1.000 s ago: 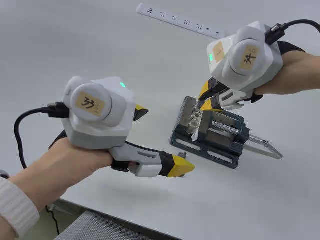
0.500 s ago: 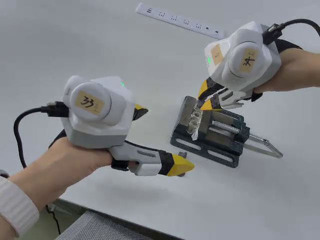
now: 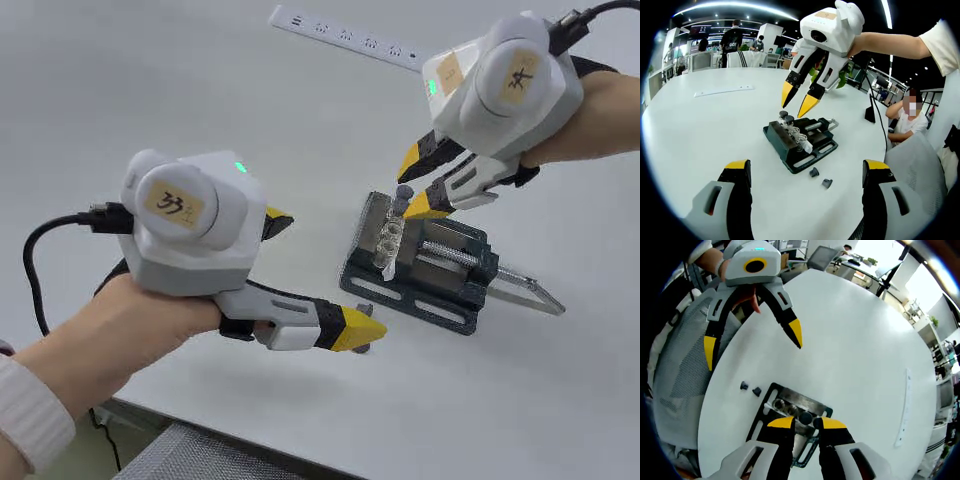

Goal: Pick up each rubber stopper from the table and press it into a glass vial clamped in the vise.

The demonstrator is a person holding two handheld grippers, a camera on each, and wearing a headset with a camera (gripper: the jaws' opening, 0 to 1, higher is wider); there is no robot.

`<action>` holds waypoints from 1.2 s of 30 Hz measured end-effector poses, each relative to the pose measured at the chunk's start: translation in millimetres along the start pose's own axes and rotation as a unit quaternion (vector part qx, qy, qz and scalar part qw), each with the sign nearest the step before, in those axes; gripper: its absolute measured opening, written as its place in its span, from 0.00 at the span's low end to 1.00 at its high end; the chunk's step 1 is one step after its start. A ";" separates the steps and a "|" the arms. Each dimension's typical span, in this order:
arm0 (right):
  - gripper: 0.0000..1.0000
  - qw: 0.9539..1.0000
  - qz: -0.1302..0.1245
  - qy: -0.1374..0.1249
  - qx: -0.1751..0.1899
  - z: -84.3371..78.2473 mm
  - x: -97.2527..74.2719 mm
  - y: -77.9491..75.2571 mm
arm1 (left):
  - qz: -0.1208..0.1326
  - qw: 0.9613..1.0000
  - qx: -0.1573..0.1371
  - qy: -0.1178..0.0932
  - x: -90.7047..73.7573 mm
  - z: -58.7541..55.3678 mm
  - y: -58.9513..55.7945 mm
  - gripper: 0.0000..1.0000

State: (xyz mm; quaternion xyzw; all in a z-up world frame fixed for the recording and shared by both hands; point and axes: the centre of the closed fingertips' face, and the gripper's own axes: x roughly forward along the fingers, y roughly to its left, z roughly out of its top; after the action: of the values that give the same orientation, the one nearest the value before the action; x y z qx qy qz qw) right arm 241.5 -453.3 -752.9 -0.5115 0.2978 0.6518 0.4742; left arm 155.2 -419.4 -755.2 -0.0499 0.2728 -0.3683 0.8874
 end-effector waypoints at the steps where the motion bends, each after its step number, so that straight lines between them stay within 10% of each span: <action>1: 0.12 1.000 0.005 0.001 0.004 -0.7 -1.4 1.2 | 0.001 1.000 0.000 0.000 0.0 0.2 0.4 0.91; 36: 0.00 0.997 0.057 0.046 0.023 -3.4 13.8 5.4 | 0.006 1.000 -0.010 0.000 -4.5 -6.0 8.8 0.91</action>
State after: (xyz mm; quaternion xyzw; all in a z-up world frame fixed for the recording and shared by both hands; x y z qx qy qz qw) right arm 237.4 -453.9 -767.5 -0.5121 0.3624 0.6466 0.4339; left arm 155.1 -409.3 -760.8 -0.0574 0.2770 -0.3606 0.8888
